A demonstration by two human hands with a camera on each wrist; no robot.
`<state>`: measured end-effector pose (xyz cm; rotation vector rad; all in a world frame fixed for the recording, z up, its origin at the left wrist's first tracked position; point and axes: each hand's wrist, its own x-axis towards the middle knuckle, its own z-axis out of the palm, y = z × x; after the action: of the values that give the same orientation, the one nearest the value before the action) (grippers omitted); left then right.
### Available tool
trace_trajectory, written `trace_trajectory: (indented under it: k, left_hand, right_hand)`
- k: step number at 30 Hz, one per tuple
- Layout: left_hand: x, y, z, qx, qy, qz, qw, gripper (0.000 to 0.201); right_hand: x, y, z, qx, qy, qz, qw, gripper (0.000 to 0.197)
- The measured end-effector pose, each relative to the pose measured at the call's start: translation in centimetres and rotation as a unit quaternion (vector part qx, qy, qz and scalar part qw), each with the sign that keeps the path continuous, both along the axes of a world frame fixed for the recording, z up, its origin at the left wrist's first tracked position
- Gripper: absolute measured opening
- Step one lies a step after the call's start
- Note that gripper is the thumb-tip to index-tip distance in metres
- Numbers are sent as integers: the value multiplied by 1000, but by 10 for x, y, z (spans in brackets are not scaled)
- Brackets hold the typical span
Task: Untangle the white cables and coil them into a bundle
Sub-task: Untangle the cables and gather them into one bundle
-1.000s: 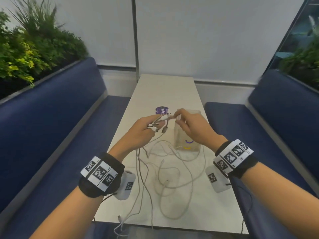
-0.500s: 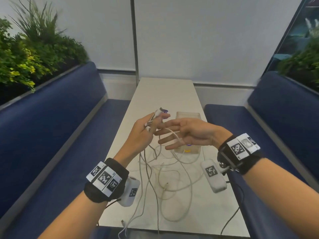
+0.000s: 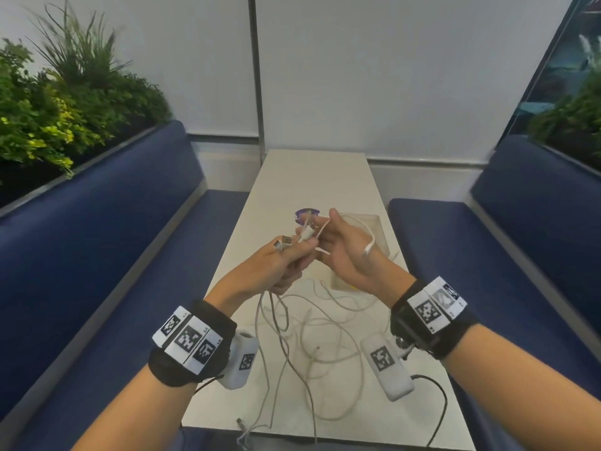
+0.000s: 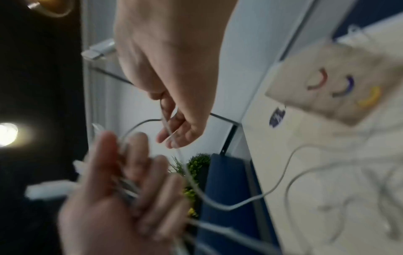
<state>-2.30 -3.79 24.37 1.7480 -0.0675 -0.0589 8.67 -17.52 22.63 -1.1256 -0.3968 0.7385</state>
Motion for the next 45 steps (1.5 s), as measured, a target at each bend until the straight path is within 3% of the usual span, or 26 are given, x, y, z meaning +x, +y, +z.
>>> trace_trajectory:
  k: [2, 5, 8, 10, 14, 18, 21, 23, 27, 31, 35, 37, 39, 42, 45]
  left_hand:
    - [-1, -3, -3, 10, 31, -14, 999, 45]
    - [-3, -6, -9, 13, 37, -12, 999, 47]
    - [-2, -8, -16, 40, -28, 26, 998, 47]
    - [0, -9, -19, 43, -65, 96, 992, 44]
    - [12, -3, -22, 5, -132, 247, 960, 39]
    - [19, -5, -11, -43, -76, 235, 968, 34]
    - [17, -18, -8, -67, -11, 210, 975, 41]
    - [16, -24, -11, -59, -37, 220, 973, 43]
    - [18, -24, -17, -11, -132, 292, 947, 39]
    - [21, -22, -17, 2, -155, 293, 943, 44]
    - [16, -27, -3, -53, -189, 346, 918, 52]
    - [17, -21, 9, -107, -194, 393, 892, 53]
    - [16, -12, 20, -202, -191, 378, 883, 53]
    - [14, -1, 26, -233, -165, 341, 896, 45]
    - [10, 5, 23, -230, -174, 328, 900, 35]
  right_hand:
    - [-1, 2, 11, 49, 65, -11, 997, 51]
    - [1, 5, 18, 50, 92, -28, 994, 37]
    - [-1, 9, 18, 14, 71, -50, 996, 36]
    - [-5, 11, 18, -4, 56, -71, 996, 43]
    - [-15, 14, 14, -105, -66, -109, 986, 44]
    - [-22, 21, 6, -187, -154, -88, 966, 37]
    - [-27, 16, 1, -267, -295, -77, 914, 39]
    - [-27, 12, 1, -275, -349, -78, 893, 42]
    - [-19, 9, 4, -226, -300, 23, 927, 43]
    - [-23, 8, 14, -213, -315, 69, 922, 47]
    - [-40, 13, 16, -176, -292, 126, 932, 56]
    - [-47, 11, 3, -150, -285, 159, 933, 47]
    - [-51, 4, -16, -141, -301, 182, 926, 33]
    - [-45, -8, -35, -120, -300, 164, 932, 19]
    - [-36, -16, -42, -82, -250, 63, 963, 18]
